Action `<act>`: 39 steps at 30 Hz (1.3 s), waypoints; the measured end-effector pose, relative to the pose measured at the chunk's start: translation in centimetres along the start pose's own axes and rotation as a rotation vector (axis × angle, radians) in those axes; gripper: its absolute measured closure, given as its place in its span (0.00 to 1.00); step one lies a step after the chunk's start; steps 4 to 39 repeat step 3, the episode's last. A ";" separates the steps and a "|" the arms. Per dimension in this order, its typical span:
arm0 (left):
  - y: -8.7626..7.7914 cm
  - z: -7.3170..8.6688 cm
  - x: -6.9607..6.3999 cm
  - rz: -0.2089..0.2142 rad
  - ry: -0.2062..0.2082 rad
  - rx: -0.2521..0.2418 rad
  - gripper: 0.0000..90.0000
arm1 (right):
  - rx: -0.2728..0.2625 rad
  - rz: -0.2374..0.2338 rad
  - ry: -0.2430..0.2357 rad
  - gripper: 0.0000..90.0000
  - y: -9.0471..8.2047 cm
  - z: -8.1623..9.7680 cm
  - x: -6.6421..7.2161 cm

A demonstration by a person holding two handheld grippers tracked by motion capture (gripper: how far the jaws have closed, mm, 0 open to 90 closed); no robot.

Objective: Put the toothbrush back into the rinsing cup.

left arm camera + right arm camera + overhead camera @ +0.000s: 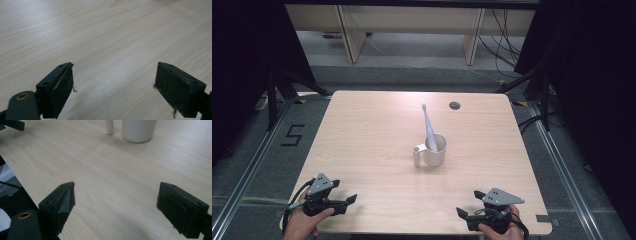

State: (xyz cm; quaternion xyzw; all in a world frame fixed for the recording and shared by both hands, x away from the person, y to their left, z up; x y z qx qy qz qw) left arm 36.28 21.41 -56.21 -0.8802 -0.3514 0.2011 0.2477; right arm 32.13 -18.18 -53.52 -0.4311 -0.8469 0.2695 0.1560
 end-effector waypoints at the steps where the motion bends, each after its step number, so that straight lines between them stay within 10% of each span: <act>1: 0.0 0.0 0.0 0.000 0.000 -0.001 0.16 | 0.008 -0.009 0.014 0.18 0.1 0.1 0.1; 39: 0.0 0.0 0.0 -0.001 -0.001 -0.002 0.16 | 0.000 0.009 0.002 0.18 0.1 0.1 0.0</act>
Point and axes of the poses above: each handheld gripper's, and its own axes: y roughly forward along the jaws, z roughly out of its underside, x roughly to its left, the point moved 9 cm from there along y, roughly forward along the jaws, and after that the axes turned 9 degrees about z, right-handed, at the moved point
